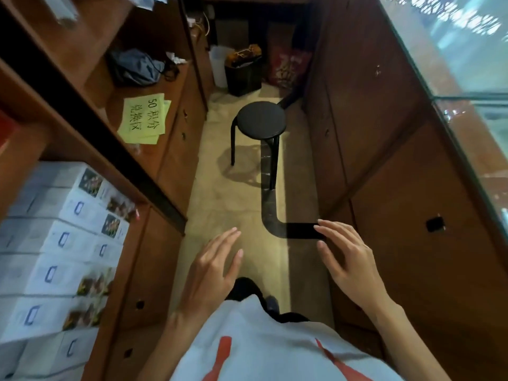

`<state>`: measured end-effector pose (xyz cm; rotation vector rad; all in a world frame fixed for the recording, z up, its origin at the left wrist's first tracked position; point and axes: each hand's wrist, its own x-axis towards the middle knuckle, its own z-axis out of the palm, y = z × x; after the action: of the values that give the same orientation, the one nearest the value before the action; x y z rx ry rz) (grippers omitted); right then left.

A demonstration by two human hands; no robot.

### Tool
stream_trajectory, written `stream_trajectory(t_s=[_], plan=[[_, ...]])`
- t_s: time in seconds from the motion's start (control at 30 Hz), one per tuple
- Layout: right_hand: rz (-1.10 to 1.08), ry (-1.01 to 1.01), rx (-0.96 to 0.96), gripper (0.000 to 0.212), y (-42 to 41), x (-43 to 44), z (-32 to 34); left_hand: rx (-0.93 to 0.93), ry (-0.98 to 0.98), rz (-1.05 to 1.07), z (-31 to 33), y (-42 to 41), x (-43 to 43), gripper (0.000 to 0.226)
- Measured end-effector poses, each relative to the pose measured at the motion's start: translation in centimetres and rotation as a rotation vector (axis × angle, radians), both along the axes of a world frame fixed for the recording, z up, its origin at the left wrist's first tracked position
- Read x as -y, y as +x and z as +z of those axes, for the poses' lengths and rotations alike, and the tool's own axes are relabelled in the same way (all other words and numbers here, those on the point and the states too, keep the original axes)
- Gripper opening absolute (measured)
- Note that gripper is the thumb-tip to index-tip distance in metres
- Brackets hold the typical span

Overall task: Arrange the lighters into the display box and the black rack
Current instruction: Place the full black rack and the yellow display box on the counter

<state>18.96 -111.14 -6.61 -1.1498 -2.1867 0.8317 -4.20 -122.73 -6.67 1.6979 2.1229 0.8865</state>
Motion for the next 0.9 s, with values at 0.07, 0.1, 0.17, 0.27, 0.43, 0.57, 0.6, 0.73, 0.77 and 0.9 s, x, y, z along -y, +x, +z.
stream_trajectory(t_s=[0.07,0.1,0.17,0.27,0.43,0.57,0.6,0.73,0.77,0.9], plan=[[-0.017,-0.003,-0.005,0.030,-0.6,-4.1,-0.1,-0.009,0.011,-0.008,0.3,-1.1,-4.7,0.036],[-0.027,-0.008,-0.002,0.030,-1.0,-6.0,-0.3,-0.009,0.011,-0.021,0.4,-1.6,-7.2,0.036],[-0.045,-0.022,0.012,0.029,-2.0,-9.9,-0.9,-0.001,0.006,-0.046,0.1,-3.0,-12.4,0.036],[-0.088,-0.031,0.039,0.029,-3.9,-15.7,-1.8,-0.002,0.003,-0.091,-0.4,-5.2,-20.4,0.035],[-0.195,-0.078,0.033,0.033,-7.9,-25.4,-0.9,0.034,-0.019,-0.164,0.6,-9.0,-33.0,0.036],[-0.278,-0.092,-0.003,0.034,-10.4,-32.8,0.6,0.034,-0.022,-0.231,1.4,-11.2,-41.8,0.035],[-0.300,-0.098,-0.009,0.034,-10.7,-34.6,0.9,0.047,-0.020,-0.242,1.5,-11.4,-43.8,0.035],[-0.355,-0.074,-0.035,0.032,-11.2,-41.7,1.1,0.086,0.022,-0.280,0.8,-11.6,-51.7,0.034],[-0.359,-0.063,-0.040,0.032,-11.1,-43.6,1.0,0.083,0.034,-0.292,0.5,-11.4,-53.8,0.035],[-0.365,-0.019,-0.037,0.032,-10.9,-51.2,1.3,0.071,0.095,-0.307,0.2,-10.1,-62.1,0.035]])
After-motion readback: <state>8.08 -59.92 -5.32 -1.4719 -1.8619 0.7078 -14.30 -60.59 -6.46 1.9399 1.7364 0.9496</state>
